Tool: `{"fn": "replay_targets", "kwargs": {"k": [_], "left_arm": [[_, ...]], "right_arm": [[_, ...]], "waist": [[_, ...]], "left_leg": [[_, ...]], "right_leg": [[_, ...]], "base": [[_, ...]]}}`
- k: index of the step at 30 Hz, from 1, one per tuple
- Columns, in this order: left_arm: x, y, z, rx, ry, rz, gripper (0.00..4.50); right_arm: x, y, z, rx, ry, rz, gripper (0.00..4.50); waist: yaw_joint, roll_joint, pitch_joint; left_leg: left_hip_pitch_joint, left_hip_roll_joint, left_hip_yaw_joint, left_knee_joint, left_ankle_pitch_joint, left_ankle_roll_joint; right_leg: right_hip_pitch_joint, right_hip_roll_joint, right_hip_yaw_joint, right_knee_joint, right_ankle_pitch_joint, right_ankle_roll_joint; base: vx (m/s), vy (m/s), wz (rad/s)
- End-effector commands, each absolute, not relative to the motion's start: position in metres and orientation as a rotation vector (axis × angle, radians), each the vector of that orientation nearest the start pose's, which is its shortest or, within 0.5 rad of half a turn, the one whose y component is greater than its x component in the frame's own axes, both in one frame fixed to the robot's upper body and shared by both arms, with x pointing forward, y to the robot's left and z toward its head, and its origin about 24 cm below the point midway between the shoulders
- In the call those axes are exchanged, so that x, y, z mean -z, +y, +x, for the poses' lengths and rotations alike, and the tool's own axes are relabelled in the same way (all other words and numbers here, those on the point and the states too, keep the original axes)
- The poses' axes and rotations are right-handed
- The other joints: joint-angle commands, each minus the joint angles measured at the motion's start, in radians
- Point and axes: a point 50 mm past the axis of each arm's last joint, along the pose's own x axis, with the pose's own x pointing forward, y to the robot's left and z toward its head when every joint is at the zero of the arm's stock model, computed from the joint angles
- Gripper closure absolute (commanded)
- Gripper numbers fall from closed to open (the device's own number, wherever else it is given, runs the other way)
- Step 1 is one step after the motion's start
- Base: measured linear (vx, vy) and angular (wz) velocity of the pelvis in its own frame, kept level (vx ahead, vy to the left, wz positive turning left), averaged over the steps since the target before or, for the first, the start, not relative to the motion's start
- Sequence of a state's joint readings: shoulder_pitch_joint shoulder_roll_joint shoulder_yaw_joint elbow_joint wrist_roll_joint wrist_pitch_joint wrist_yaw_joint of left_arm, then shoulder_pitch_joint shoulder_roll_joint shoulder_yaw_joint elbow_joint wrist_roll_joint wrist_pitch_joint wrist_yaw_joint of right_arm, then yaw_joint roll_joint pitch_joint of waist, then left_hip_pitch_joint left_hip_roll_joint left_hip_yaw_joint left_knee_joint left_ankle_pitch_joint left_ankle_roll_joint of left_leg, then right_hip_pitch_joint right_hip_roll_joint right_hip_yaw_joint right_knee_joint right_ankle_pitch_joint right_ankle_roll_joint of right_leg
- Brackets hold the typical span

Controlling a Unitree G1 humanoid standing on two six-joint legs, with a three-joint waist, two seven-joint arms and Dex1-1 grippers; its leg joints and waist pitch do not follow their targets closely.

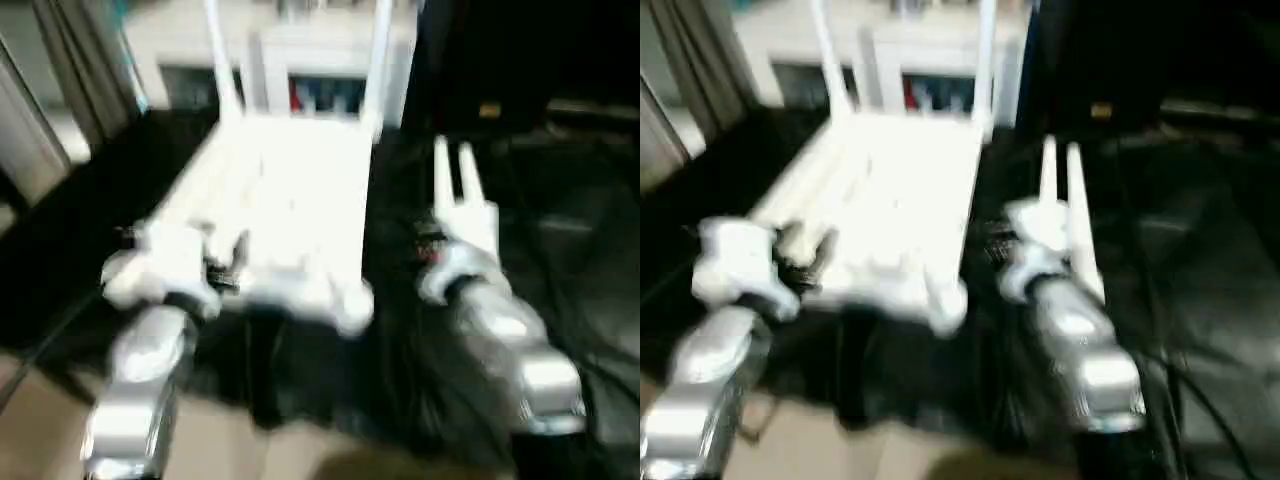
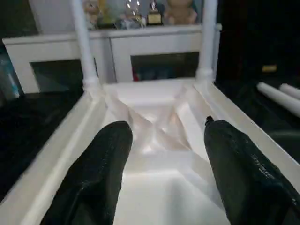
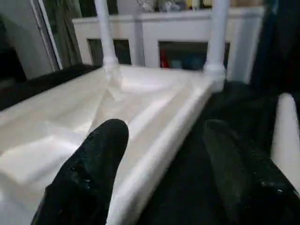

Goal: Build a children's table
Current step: Move to table, then pick table leg

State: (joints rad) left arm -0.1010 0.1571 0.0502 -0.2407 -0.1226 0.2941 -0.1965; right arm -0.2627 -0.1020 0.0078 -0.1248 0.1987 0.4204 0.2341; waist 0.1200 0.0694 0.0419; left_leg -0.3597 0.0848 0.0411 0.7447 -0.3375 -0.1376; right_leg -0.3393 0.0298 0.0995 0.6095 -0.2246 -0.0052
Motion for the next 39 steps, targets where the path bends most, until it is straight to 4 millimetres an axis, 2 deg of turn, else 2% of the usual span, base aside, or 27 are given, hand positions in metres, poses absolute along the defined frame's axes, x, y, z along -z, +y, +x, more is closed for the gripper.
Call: {"fn": "replay_targets", "kwargs": {"k": [1,2,3,4,5,6,7,8,9,10,11,13,14,15,16,18,19,20,23,26,28,30,31,33,34,36,39], "left_arm": [[-0.096,0.17,0.268,0.211,-0.031,0.046,1.59],[-0.096,0.168,0.268,0.221,-0.028,0.044,1.59],[-0.095,0.167,0.268,0.236,-0.026,0.04,1.59],[-0.095,0.166,0.268,0.24,-0.025,0.04,1.59],[-0.094,0.166,0.267,0.244,-0.018,0.042,1.59],[-0.094,0.166,0.267,0.246,-0.013,0.045,1.59],[-0.093,0.166,0.267,0.247,-0.01,0.048,1.59],[-0.093,0.167,0.267,0.249,-0.007,0.049,1.59],[-0.092,0.167,0.267,0.255,-0.001,0.048,1.59],[-0.092,0.167,0.266,0.267,0.008,0.055,1.59],[-0.092,0.168,0.266,0.27,0.009,0.057,1.59],[-0.093,0.17,0.267,0.277,0.008,0.064,1.59],[-0.093,0.17,0.267,0.278,0.008,0.064,1.57],[-0.093,0.171,0.268,0.279,0.009,0.069,1.57],[-0.094,0.171,0.268,0.292,0.012,0.074,1.57],[-0.095,0.169,0.268,0.331,0.013,0.081,1.57],[-0.097,0.166,0.268,0.384,0.01,0.094,1.57],[-0.098,0.165,0.268,0.401,0.006,0.098,1.57],[-0.106,0.158,0.268,0.53,0.002,0.095,1.57],[-0.111,0.153,0.266,0.632,0.005,0.116,1.57],[-0.115,0.15,0.264,0.713,0.017,0.13,1.57],[-0.118,0.145,0.257,0.847,0.049,0.106,1.24],[-0.12,0.142,0.251,0.942,0.076,0.101,1.24],[-0.12,0.141,0.248,0.97,0.09,0.111,1.21],[-0.119,0.141,0.248,0.976,0.097,0.122,0.94],[-0.119,0.139,0.247,0.994,0.109,0.131,0.94],[-0.121,0.137,0.245,1.016,0.119,0.132,0.69]], "right_arm": [[-0.106,-0.125,0.294,-0.353,0.029,0.085,1.55],[-0.106,-0.126,0.294,-0.338,0.031,0.081,1.55],[-0.107,-0.127,0.295,-0.322,0.04,0.087,1.55],[-0.107,-0.127,0.295,-0.318,0.044,0.092,1.55],[-0.107,-0.127,0.295,-0.312,0.052,0.098,1.55],[-0.107,-0.127,0.295,-0.305,0.061,0.101,1.55],[-0.106,-0.127,0.296,-0.287,0.085,0.104,1.55],[-0.105,-0.128,0.296,-0.271,0.108,0.103,1.55],[-0.105,-0.128,0.297,-0.256,0.136,0.089,1.55],[-0.103,-0.127,0.298,-0.263,0.19,0.066,1.55],[-0.104,-0.126,0.299,-0.265,0.197,0.073,1.55],[-0.104,-0.126,0.301,-0.266,0.214,0.118,1.55],[-0.104,-0.127,0.301,-0.263,0.221,0.127,1.26],[-0.103,-0.129,0.303,-0.244,0.248,0.107,1.19],[-0.1,-0.132,0.305,-0.215,0.285,0.083,1.16],[-0.097,-0.137,0.308,-0.176,0.33,0.064,0.93],[-0.096,-0.142,0.313,-0.135,0.365,0.058,0.93],[-0.096,-0.143,0.314,-0.123,0.375,0.058,0.93],[-0.099,-0.148,0.326,-0.067,0.413,0.056,0.58],[-0.104,-0.148,0.335,-0.052,0.422,0.038,0.34],[-0.111,-0.148,0.344,-0.034,0.423,0.031,0.13],[-0.112,-0.148,0.351,-0.015,0.498,0.002,0.02],[-0.111,-0.147,0.353,-0.013,0.564,-0.041,0.0],[-0.109,-0.147,0.354,-0.018,0.594,-0.062,0.0],[-0.108,-0.146,0.354,-0.02,0.616,-0.069,0.0],[-0.104,-0.143,0.354,-0.038,0.654,-0.048,0.0],[-0.099,-0.142,0.355,-0.023,0.687,-0.021,0.0]], "waist": [[-0.033,0.037,-0.047],[-0.075,0.043,-0.06],[-0.07,0.052,-0.056],[-0.076,0.044,-0.057],[-0.074,0.035,-0.06],[-0.074,0.02,-0.067],[-0.073,-0.016,-0.071],[-0.063,-0.067,-0.086],[-0.049,-0.071,-0.085],[-0.04,-0.057,-0.092],[-0.046,-0.047,-0.086],[-0.055,-0.021,-0.07],[-0.063,-0.014,-0.059],[-0.066,-0.009,-0.054],[-0.072,-0.014,-0.037],[-0.071,-0.02,-0.028],[-0.07,-0.023,-0.026],[-0.069,-0.025,-0.03],[-0.064,-0.024,-0.037],[-0.063,-0.017,-0.04],[-0.067,-0.02,-0.045],[-0.064,-0.018,-0.053],[-0.065,-0.019,-0.06],[-0.064,-0.016,-0.06],[-0.061,-0.016,-0.06],[-0.059,-0.021,-0.059],[-0.057,-0.018,-0.055]], "left_leg": [[0.006,0.06,-0.044,-0.214,0.094,-0.047],[0.103,0.18,-0.132,-0.23,-0.092,0.063],[0.102,0.174,-0.132,-0.212,0.005,0.157],[0.106,0.143,-0.116,-0.187,0.323,0.239],[0.107,0.131,-0.1,-0.169,0.483,0.278],[0.109,0.12,-0.089,-0.144,0.678,0.306],[0.071,0.048,-0.048,-0.089,0.853,0.278],[-0.039,-0.011,-0.001,-0.072,0.65,0.227],[-0.058,0.007,0.002,-0.09,0.519,0.213],[-0.048,0.021,0.019,-0.118,0.391,0.168],[-0.043,0.025,0.025,-0.139,0.355,0.121],[-0.022,0.058,0.015,-0.158,0.278,0.075],[-0.004,0.083,0.012,-0.169,0.168,0.057],[0.003,0.094,0.014,-0.176,0.105,0.051],[0.007,0.103,0.024,-0.197,-0.046,0.041],[0.023,0.104,0.039,-0.205,-0.158,0.04],[0.033,0.103,0.049,-0.206,-0.187,0.038],[0.031,0.102,0.057,-0.209,-0.171,0.035],[0.022,0.104,0.071,-0.213,-0.092,0.031],[0.01,0.105,0.071,-0.214,-0.065,0.024],[0.007,0.101,0.072,-0.211,-0.036,0.024],[0.002,0.1,0.076,-0.2,0.059,0.028],[-0.004,0.091,0.076,-0.197,0.105,0.028],[-0.004,0.092,0.08,-0.193,0.129,0.033],[-0.006,0.093,0.082,-0.191,0.147,0.04],[-0.007,0.094,0.085,-0.191,0.151,0.05],[-0.006,0.103,0.084,-0.196,0.108,0.046]], "right_leg": [[0.027,-0.012,-0.06,-0.007,-0.121,-0.156],[-0.097,-0.051,-0.093,0.127,-0.2,-0.049],[-0.106,-0.075,-0.117,0.142,-0.124,0.019],[-0.11,-0.084,-0.134,0.126,-0.024,0.047],[-0.112,-0.091,-0.134,0.103,0.037,0.056],[-0.114,-0.104,-0.123,0.072,0.126,0.059],[-0.079,-0.145,-0.092,-0.003,0.333,0.032],[0.043,-0.189,-0.028,0.024,0.721,0.014],[0.054,-0.213,-0.023,0.026,0.918,0.0],[0.048,-0.184,-0.036,0.029,1.101,-0.031],[0.052,-0.143,-0.059,0.026,1.021,-0.055],[0.032,-0.137,-0.082,0.006,0.669,-0.095],[0.017,-0.141,-0.086,-0.016,0.366,-0.135],[0.011,-0.145,-0.086,-0.023,0.236,-0.161],[0.011,-0.151,-0.077,-0.044,-0.04,-0.193],[-0.003,-0.152,-0.072,-0.063,-0.233,-0.182],[-0.012,-0.156,-0.065,-0.075,-0.349,-0.163],[-0.011,-0.156,-0.065,-0.077,-0.392,-0.144],[-0.013,-0.152,-0.068,-0.066,-0.291,-0.142],[-0.008,-0.152,-0.07,-0.057,-0.212,-0.153],[-0.005,-0.152,-0.072,-0.053,-0.178,-0.163],[-0.003,-0.149,-0.075,-0.041,-0.052,-0.182],[0.003,-0.144,-0.077,-0.03,0.023,-0.195],[-0.002,-0.14,-0.078,-0.028,0.075,-0.202],[0.0,-0.14,-0.079,-0.026,0.113,-0.209],[0.002,-0.141,-0.079,-0.027,0.133,-0.218],[0.001,-0.147,-0.08,-0.029,0.07,-0.23]], "base": [[0.141,0.094,-0.35],[0.141,0.094,-0.35],[0.163,0.07,0.07],[0.161,0.023,0.07],[0.161,0.023,0.07],[0.14,-0.011,-0.03],[0.093,-0.071,-0.07],[0.093,-0.071,-0.07],[0.031,-0.09,0.08],[0.001,-0.08,0.18],[0.001,-0.08,0.18],[-0.027,-0.072,0.04],[-0.038,-0.074,0.04],[-0.055,-0.066,0.1],[-0.073,-0.04,0.09],[-0.076,-0.035,0.1],[-0.062,-0.031,0.11],[-0.062,-0.031,0.11],[-0.054,-0.024,0.06],[0.0,0.0,0.0],[0.0,0.0,0.0],[0.0,0.0,0.0],[0.0,0.0,0.0],[0.0,0.0,0.0],[0.0,0.0,0.0],[0.0,0.0,0.0],[0.0,0.0,0.0]]}}
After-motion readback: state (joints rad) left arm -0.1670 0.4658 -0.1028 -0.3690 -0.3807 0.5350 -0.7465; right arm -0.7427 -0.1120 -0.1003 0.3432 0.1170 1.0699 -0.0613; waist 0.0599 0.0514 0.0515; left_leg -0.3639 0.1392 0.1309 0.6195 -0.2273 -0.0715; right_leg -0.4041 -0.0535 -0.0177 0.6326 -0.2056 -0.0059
